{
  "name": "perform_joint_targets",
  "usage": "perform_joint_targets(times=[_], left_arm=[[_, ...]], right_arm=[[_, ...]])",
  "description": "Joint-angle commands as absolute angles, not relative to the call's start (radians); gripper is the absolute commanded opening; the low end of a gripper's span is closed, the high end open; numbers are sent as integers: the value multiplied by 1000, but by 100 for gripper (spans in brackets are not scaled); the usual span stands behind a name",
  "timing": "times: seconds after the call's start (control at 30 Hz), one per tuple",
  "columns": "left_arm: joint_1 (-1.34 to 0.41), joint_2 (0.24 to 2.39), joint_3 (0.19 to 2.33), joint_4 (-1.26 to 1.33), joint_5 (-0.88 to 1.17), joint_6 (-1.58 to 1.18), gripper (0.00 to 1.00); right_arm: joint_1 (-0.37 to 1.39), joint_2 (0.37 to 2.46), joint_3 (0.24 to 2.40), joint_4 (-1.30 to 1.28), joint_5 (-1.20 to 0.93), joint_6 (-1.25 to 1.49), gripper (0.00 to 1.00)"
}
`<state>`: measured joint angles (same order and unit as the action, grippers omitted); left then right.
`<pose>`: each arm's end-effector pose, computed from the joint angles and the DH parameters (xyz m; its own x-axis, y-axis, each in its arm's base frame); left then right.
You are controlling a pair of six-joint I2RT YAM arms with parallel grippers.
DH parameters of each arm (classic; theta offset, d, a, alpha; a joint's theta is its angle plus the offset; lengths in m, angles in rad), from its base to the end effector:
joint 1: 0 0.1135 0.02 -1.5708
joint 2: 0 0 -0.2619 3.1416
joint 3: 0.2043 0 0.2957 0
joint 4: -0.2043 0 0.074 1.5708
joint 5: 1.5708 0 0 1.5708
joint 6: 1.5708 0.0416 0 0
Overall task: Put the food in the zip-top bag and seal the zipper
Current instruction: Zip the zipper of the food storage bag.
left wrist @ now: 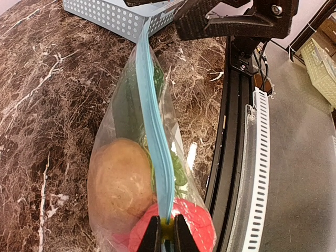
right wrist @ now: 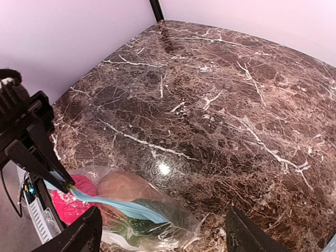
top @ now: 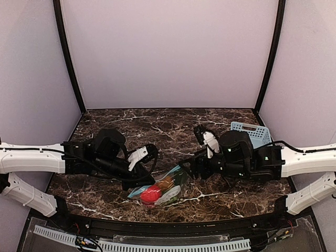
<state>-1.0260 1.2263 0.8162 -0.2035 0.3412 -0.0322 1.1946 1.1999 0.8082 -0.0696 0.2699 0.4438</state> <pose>0.1506 -0.2754 0.2344 -0.3288 0.4840 -0.8110 0.9376 0.2701 -0.2189 0.1271 0.2915 0.2517 -0.4949 -0.1265 -0.8597 -0.6601 0.6981 0.2773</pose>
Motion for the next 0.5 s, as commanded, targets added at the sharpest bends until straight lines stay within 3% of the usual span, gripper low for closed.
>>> perform_joint_targets(times=[0.0, 0.23, 0.47], left_arm=[[-1028, 1203, 779, -165, 357, -95, 1], [-1028, 1189, 771, -151, 341, -117, 1], [-1028, 1197, 776, -143, 336, -127, 1]], right_arm=[[1188, 1179, 829, -79, 208, 459, 81], [1184, 1254, 884, -72, 216, 481, 80], [1178, 1328, 917, -48, 206, 526, 70]])
